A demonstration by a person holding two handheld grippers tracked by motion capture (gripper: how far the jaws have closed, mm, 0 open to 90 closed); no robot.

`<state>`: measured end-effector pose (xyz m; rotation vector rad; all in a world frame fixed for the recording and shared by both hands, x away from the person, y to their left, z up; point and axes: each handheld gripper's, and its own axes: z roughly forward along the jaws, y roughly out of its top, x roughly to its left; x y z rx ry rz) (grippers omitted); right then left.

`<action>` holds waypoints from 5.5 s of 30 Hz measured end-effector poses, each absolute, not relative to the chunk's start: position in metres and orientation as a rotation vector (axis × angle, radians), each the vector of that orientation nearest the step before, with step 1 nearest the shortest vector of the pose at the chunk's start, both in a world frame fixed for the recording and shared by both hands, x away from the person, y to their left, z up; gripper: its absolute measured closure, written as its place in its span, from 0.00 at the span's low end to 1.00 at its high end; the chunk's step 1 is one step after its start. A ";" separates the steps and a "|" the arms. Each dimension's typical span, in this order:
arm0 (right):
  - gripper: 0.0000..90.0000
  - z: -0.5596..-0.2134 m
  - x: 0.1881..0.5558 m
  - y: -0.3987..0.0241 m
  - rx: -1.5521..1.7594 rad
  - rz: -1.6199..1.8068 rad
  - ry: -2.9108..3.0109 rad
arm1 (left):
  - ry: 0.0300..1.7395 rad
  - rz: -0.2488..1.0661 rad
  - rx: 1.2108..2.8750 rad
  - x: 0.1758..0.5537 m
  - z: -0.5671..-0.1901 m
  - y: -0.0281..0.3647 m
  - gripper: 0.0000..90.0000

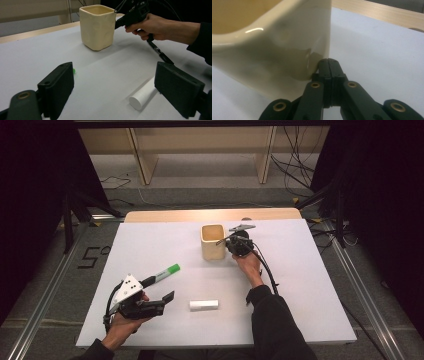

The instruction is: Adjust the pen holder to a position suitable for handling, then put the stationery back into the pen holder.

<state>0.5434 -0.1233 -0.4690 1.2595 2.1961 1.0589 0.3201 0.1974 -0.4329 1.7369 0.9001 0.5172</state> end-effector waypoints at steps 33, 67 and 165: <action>0.45 -0.448 0.495 -0.175 1.238 1.222 2.234 | 0.918 0.517 1.728 0.321 -0.434 0.199 0.17; 0.30 -0.419 0.453 -0.146 1.051 1.283 2.370 | 0.929 0.504 1.718 0.324 -0.432 0.199 0.17; 0.67 -0.469 0.393 -0.025 0.330 0.659 2.981 | 0.936 0.511 1.702 0.321 -0.431 0.204 0.17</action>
